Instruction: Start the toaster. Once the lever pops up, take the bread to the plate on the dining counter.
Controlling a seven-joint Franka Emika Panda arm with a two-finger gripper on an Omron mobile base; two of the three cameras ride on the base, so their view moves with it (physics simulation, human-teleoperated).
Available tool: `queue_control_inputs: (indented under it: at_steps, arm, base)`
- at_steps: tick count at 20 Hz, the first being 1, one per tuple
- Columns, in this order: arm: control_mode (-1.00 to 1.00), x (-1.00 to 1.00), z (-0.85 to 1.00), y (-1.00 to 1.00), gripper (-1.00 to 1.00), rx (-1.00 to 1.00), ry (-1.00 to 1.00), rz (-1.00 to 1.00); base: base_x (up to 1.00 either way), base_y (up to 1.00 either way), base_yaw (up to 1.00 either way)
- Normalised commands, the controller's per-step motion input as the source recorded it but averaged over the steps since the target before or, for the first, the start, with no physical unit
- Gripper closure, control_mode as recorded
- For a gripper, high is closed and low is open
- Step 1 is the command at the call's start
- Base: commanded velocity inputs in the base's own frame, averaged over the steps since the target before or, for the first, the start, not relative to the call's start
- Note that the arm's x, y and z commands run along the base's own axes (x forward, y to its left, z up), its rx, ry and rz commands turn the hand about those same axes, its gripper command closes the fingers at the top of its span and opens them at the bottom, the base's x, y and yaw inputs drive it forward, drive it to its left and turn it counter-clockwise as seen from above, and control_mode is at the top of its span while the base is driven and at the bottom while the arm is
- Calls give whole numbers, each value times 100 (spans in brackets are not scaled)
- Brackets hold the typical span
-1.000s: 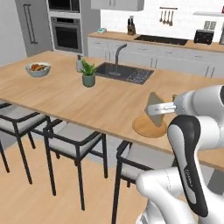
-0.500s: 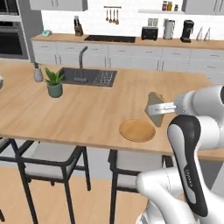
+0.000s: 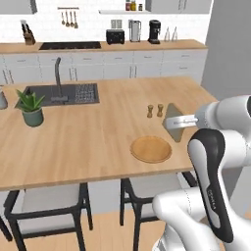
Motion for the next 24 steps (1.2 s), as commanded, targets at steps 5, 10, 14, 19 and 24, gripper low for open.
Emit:
queue_control_inputs:
  at_steps: [5, 10, 14, 19, 24]
  arm:
    - [100, 0, 0, 0, 100, 0, 0, 0]
    - [-100, 0, 0, 0, 100, 0, 0, -1]
    - [-100, 0, -10, 0, 100, 0, 2, 0]
    - [-100, -1, -60, 0, 100, 1, 6, 5]
    - [-100, 23, -29, -2, 100, 25, 18, 3]
  base:
    - [15, 35, -43]
    - [0, 2, -10]
    - [0, 0, 0]
    - [0, 0, 0]
    - [0, 0, 0]
